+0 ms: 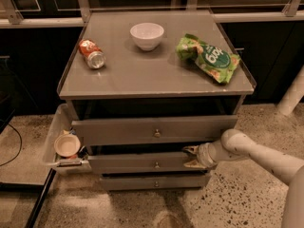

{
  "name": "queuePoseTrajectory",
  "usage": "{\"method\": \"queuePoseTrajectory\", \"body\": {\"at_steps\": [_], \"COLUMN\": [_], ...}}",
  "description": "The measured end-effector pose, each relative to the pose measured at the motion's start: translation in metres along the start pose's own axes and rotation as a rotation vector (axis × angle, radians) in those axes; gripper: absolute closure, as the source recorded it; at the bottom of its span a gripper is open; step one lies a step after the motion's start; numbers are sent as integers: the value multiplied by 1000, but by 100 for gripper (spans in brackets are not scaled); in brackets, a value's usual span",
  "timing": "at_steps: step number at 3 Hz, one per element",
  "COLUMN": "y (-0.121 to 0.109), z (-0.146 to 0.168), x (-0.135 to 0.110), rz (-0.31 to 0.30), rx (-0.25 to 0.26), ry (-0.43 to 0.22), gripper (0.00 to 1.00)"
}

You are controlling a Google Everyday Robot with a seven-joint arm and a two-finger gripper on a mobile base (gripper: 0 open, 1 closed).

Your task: Open middle drawer

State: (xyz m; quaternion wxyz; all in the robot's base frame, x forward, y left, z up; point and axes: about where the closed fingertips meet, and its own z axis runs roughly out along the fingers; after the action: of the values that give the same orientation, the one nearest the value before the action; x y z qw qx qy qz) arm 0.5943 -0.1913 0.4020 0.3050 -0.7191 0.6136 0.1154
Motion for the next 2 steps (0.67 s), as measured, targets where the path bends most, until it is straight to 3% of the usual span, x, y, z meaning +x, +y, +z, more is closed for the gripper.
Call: {"method": "queuePoseTrajectory", "body": {"at_steps": [1, 2], "y": [8, 32], "z": [-3, -17], "x": [-3, 6], "rz": [-10, 13], "rx": [-12, -19], "ry": [-1, 14], "gripper": [88, 86]}}
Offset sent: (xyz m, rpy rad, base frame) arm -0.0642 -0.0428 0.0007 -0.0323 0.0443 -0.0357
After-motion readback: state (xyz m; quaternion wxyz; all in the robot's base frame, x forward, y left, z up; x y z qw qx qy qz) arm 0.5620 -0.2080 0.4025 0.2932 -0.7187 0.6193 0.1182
